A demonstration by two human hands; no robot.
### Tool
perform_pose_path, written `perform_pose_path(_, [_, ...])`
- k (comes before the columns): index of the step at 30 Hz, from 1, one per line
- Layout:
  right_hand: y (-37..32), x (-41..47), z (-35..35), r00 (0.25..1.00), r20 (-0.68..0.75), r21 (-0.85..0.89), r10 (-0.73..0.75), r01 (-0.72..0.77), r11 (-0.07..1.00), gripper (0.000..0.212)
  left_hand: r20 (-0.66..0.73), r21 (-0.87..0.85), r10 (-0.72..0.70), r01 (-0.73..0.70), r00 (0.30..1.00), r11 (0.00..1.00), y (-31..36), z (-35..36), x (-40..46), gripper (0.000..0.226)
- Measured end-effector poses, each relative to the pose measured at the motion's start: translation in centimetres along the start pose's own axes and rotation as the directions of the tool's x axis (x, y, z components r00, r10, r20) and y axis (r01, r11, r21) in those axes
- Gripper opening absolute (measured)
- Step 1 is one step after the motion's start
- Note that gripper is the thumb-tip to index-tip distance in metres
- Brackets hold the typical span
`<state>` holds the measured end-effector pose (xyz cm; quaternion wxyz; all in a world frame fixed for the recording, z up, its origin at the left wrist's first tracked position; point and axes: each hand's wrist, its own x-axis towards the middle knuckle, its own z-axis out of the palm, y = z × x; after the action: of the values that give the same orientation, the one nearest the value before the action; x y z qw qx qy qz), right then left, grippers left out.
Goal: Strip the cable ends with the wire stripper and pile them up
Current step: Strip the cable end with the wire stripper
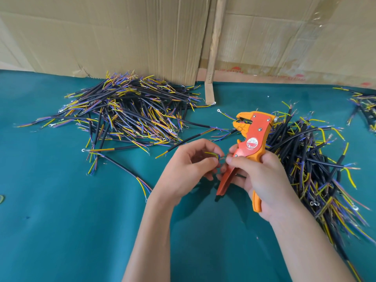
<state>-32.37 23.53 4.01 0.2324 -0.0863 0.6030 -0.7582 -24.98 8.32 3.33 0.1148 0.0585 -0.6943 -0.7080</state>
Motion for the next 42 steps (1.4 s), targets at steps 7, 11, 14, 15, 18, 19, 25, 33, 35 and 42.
perform_pose_path(7, [-0.3,0.1,0.0,0.998,0.044,0.119,0.033,-0.038,0.992,0.016,0.001,-0.052,0.023,-0.023,1.0,0.998,-0.5,-0.3,0.0,0.011])
perform_pose_path(11, [-0.8,0.1,-0.2,0.983,0.146,0.186,0.109,-0.136,0.973,0.033,-0.184,0.014,0.094,-0.093,0.978,0.996,-0.7,-0.9,0.2,0.016])
perform_pose_path(14, [-1.1,-0.1,-0.3,0.954,0.199,0.17,0.223,-0.258,0.951,0.036,-0.327,0.02,0.151,-0.153,0.933,0.988,-0.5,-1.4,0.2,0.017])
perform_pose_path(15, [-1.1,-0.2,-0.3,0.94,0.223,0.147,0.259,-0.296,0.944,0.035,-0.36,0.033,0.169,-0.169,0.918,0.985,-0.4,-1.5,0.3,0.019])
perform_pose_path(18, [-0.9,-0.5,0.1,0.896,0.295,0.069,0.331,-0.365,0.928,0.032,-0.429,0.1,0.203,-0.177,0.88,0.979,-0.4,-1.6,0.3,0.022])
perform_pose_path(19, [-0.9,-0.6,0.3,0.884,0.314,0.045,0.345,-0.377,0.925,0.031,-0.445,0.125,0.208,-0.169,0.871,0.978,-0.4,-1.6,0.3,0.022])
perform_pose_path(25, [-0.6,-0.8,0.7,0.862,0.348,-0.003,0.367,-0.391,0.921,0.031,-0.441,0.281,0.243,-0.125,0.864,0.952,-0.6,-1.4,0.3,0.02])
perform_pose_path(33, [-0.6,-1.0,1.1,0.848,0.381,-0.037,0.37,-0.385,0.922,0.031,-0.475,0.289,0.249,-0.118,0.844,0.95,-0.2,-0.4,0.2,0.016])
perform_pose_path(35, [-0.6,-1.0,1.1,0.847,0.385,-0.037,0.366,-0.382,0.924,0.033,-0.494,0.26,0.236,-0.117,0.837,0.959,-0.2,-0.4,0.3,0.024])
perform_pose_path(42, [-0.8,-1.1,0.8,0.855,0.391,-0.043,0.34,-0.352,0.935,0.034,-0.506,0.256,0.225,-0.104,0.832,0.961,-0.5,-0.3,0.5,0.015])
